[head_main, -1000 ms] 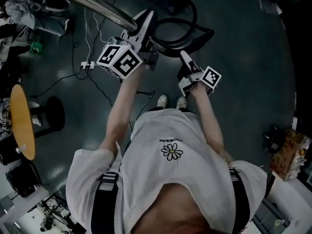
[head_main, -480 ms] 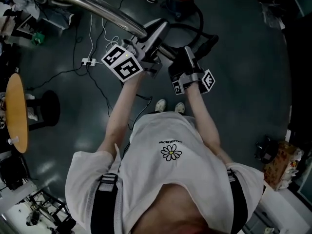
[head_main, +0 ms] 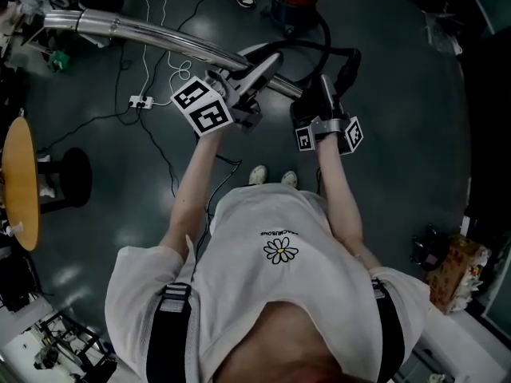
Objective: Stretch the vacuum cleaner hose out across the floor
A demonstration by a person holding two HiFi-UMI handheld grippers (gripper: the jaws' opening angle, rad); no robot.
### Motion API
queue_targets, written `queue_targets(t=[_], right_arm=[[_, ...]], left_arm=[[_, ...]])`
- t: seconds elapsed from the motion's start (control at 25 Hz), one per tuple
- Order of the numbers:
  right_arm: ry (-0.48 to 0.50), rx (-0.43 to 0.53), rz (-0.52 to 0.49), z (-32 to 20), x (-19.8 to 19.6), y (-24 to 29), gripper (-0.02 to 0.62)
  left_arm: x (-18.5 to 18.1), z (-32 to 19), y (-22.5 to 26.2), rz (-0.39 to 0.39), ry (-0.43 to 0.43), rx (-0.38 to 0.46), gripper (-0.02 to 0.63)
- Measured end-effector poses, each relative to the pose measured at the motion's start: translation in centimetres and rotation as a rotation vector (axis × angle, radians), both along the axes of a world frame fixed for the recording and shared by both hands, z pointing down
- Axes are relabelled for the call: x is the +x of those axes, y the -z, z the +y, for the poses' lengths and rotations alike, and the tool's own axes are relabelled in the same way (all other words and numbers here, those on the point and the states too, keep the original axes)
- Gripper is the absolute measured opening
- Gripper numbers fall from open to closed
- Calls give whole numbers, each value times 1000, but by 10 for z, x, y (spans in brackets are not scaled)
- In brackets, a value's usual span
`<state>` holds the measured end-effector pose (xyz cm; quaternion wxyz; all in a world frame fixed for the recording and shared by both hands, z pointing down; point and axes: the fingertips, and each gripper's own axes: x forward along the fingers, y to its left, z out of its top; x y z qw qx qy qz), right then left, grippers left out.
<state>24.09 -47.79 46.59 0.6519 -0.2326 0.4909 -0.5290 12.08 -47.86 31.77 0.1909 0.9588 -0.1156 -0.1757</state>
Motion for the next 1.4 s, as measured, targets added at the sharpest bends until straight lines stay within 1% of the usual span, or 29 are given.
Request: queue_targets(t=[0.08,0.12,0.16,0.2,0.28,0.32,0.36,0.44,0.48,0.52,0.56,0.6,0.64,0.68,0.72,0.76,0.84,0.88,0.92,0.96,1.0,1.04,1.08,1.12,1.16,1.2,1.28,1.32,1.4], right_arm=[[-18,8,17,-1,14,7,104],[-28,18,33,-2,21,12,102],[-38,32,54,-4,28,19,100],[-48,48,81,-7,34,28,97],[-73,85,146,-14,44,52,89],[-91,106,182,-16,51,65,86],[-110,126,219,-20,58,79,80],[-127,142,320,-29,70,104,73],[-119,140,398,-34,73,114,72],[-104,139,500,-38,74,124,72],[-85,143,625,-40,71,134,72],[-61,157,771,-42,64,144,72],[-21,184,940,-42,49,152,71],[42,229,1135,-40,24,157,72],[134,294,1359,-34,-10,156,72],[258,380,1603,-23,-48,146,72],[577,589,2087,12,-113,106,74],[753,678,2307,32,-126,80,75],[914,726,2511,47,-124,56,75],[1032,728,2697,55,-109,37,75],[1092,701,2858,55,-88,28,75],[1103,669,2994,51,-66,27,73],[1083,649,3108,45,-48,33,72],[1046,648,3198,40,-34,42,72],[1004,656,3262,36,-26,52,69],[961,662,3304,32,-21,62,69],[879,646,3338,27,-15,80,67],[840,629,3335,26,-13,88,67],[774,606,3297,27,-12,103,67]], left_arm=[[8,10,-14,-126,-64,19,112],[10,14,-19,-164,-82,25,126],[9,16,-23,-171,-81,23,141],[7,15,-26,-153,-64,11,152],[4,12,-34,-110,-16,-40,174],[5,13,-42,-120,-14,-71,196],[7,19,-55,-163,-42,-97,214],[11,43,-86,-321,-167,-127,219],[9,57,-100,-398,-224,-128,219],[6,69,-110,-444,-247,-116,219],[1,74,-113,-461,-231,-91,219],[-6,73,-111,-460,-188,-59,219],[-14,66,-105,-451,-129,-21,219],[-24,56,-96,-440,-60,28,219],[-34,45,-84,-431,15,91,219],[-44,35,-72,-429,88,166,219],[-58,21,-48,-458,196,321,219],[-61,17,-40,-500,219,395,219],[-62,17,-37,-566,216,467,219],[-62,19,-42,-654,183,533,219],[-62,24,-53,-752,130,589,221],[-62,29,-69,-842,76,630,221],[-62,33,-83,-908,38,663,221],[-60,37,-92,-934,16,687,221],[-57,41,-93,-915,9,692,221],[-54,43,-89,-858,14,674,221],[-52,44,-72,-710,53,598,221],[-54,43,-64,-652,81,564,221],[-63,42,-52,-581,135,525,221]])
